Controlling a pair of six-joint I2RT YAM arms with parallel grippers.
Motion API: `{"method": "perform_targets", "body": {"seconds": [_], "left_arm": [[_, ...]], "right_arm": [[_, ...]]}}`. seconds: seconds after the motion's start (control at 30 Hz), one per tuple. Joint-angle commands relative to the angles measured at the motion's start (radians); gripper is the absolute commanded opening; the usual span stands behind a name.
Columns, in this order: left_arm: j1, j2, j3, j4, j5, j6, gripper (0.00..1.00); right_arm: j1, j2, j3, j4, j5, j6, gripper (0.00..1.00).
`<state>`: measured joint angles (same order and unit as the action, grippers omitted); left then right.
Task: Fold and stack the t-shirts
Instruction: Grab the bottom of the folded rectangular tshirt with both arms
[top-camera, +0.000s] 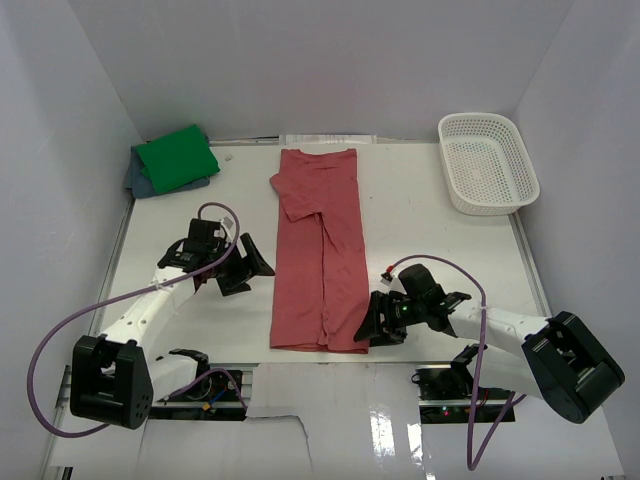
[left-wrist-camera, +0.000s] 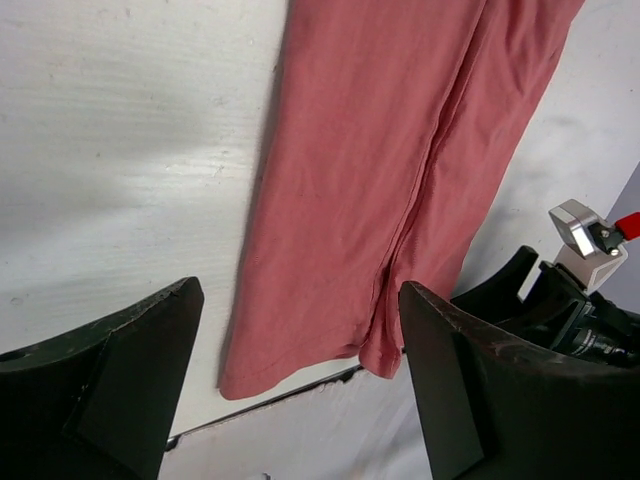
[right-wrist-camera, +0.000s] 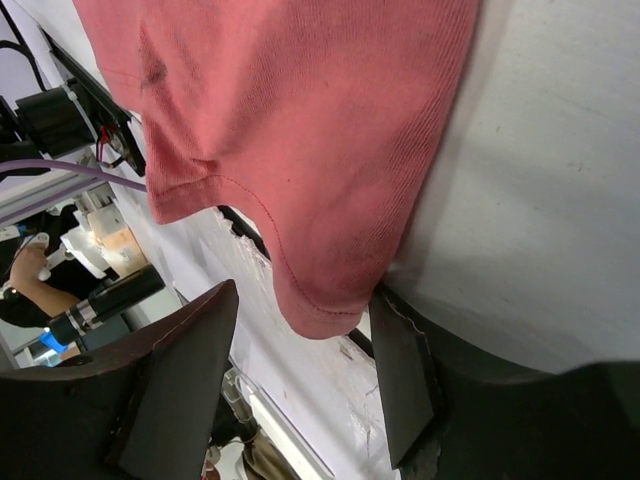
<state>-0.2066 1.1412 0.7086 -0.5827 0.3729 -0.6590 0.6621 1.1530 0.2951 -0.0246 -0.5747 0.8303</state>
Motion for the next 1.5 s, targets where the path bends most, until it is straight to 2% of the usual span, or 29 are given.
{"method": "perform_targets", "body": {"seconds": [0.0, 0.17, 0.2, 0.27, 0.3, 0.37, 0.4, 0.43, 0.77, 0.9, 1.1, 1.3, 1.47], "left_arm": [[-0.001, -0.024, -0.037, 0.021, 0.04, -0.022, 0.9], [-0.001, -0.021, -0.07, 0.023, 0.046, -0.019, 0.9], [-0.001, -0.021, -0.077, 0.021, 0.044, -0.021, 0.9], [-0.001, -0.024, -0.09, 0.03, 0.058, -0.027, 0.9], [-0.001, -0.026, -0.107, 0.04, 0.066, -0.033, 0.9], [-0.001, -0.026, -0.113, 0.046, 0.092, -0.045, 0.9], [-0.001, -0.027, -0.119, 0.047, 0.101, -0.051, 0.9], [-0.001, -0.029, -0.13, 0.053, 0.119, -0.059, 0.9], [-0.057, -0.098, -0.241, 0.099, 0.162, -0.146, 0.9], [-0.14, -0.13, -0.276, 0.099, 0.15, -0.206, 0.89], [-0.264, -0.169, -0.32, 0.07, 0.064, -0.303, 0.87], [-0.281, -0.158, -0.376, 0.067, -0.029, -0.336, 0.85], [-0.28, -0.144, -0.402, 0.104, -0.063, -0.352, 0.79]], "right_arm": [[0.011, 0.027, -0.013, -0.064, 0.07, -0.025, 0.62], [0.025, 0.065, 0.015, -0.098, 0.093, -0.049, 0.59], [0.03, 0.077, 0.019, -0.107, 0.096, -0.053, 0.5], [0.037, 0.083, 0.029, -0.118, 0.119, -0.056, 0.45], [0.039, 0.086, 0.03, -0.123, 0.121, -0.057, 0.33], [0.042, 0.085, 0.039, -0.133, 0.136, -0.057, 0.26], [0.044, 0.086, 0.045, -0.144, 0.141, -0.059, 0.12], [0.044, 0.083, 0.056, -0.165, 0.151, -0.065, 0.08], [0.044, 0.054, 0.137, -0.296, 0.208, -0.112, 0.08], [0.044, 0.066, 0.157, -0.314, 0.213, -0.118, 0.08], [0.044, 0.071, 0.171, -0.325, 0.219, -0.125, 0.08], [0.044, 0.06, 0.174, -0.33, 0.219, -0.122, 0.08], [0.044, 0.05, 0.173, -0.331, 0.219, -0.119, 0.09]]}}
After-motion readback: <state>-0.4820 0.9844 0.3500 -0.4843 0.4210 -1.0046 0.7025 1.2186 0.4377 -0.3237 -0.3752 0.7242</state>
